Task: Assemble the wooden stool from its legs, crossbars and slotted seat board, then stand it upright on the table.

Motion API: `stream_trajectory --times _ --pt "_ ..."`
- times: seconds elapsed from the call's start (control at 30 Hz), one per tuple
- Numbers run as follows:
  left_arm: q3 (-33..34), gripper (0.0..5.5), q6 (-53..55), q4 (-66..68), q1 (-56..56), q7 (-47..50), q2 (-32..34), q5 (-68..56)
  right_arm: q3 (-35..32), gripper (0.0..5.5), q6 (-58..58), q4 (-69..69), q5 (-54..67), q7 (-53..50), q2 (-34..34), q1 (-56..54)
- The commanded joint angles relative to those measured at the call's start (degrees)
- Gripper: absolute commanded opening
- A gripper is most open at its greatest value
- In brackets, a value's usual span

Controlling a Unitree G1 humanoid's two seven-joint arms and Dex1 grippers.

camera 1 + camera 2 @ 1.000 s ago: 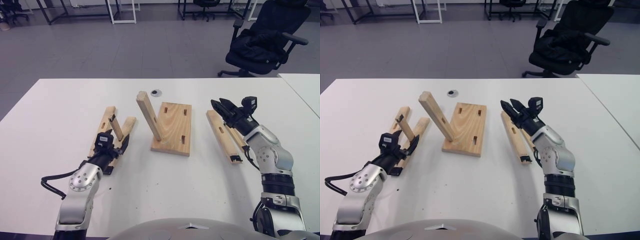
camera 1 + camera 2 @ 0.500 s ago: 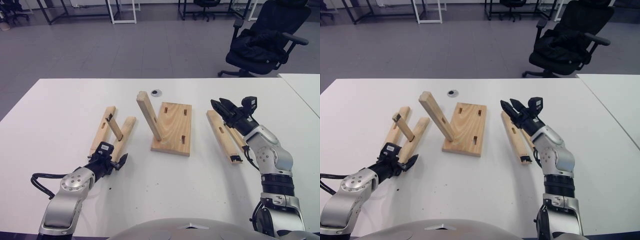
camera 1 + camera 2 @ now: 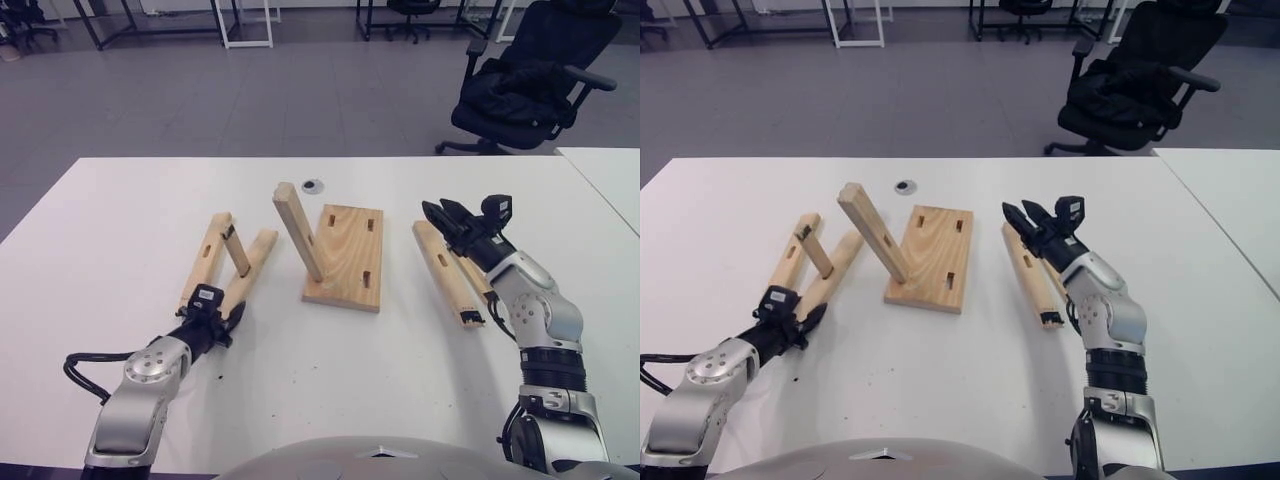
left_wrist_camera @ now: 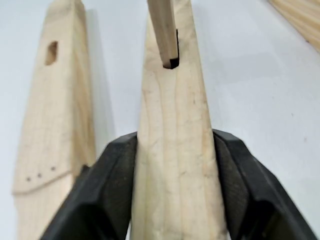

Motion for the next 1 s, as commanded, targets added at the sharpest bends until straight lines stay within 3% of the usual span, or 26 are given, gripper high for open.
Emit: stream_trajectory --times 0.03,0.13,0.2,0.27,0.53,1.0 --pt "7.5 2.10 -2.9 -2.0 -17.2 -2.7 3.7 -7.7 -4.4 2.71 9.5 1.2 7.9 -3.1 -1.4 -15.2" --pt "5.0 2.10 -4.8 4.1 -31.5 -5.4 6.9 -7.4 -6.7 3.04 20.9 2.3 18.5 -5.5 1.3 -27.4" --pt "1.6 2.10 -5.3 6.2 -40.2 -7.3 6.3 -8.4 -9.0 3.51 24.9 4.4 26.1 -10.9 6.6 -36.7" --pt "-1.9 2.10 -4.7 4.9 -45.2 -8.8 4.6 -10.2 -11.1 3.52 27.1 5.3 32.4 -15.6 10.6 -42.3" --pt "-8.9 2.10 -5.1 1.6 -44.2 -12.5 6.0 -9.0 -14.5 3.52 28.0 4.9 40.5 -22.8 11.9 -44.1" --pt "-9.9 2.08 -7.2 3.1 -44.6 -13.3 7.3 -5.8 -14.4 1.24 27.6 -0.8 46.8 -27.7 11.2 -41.6"
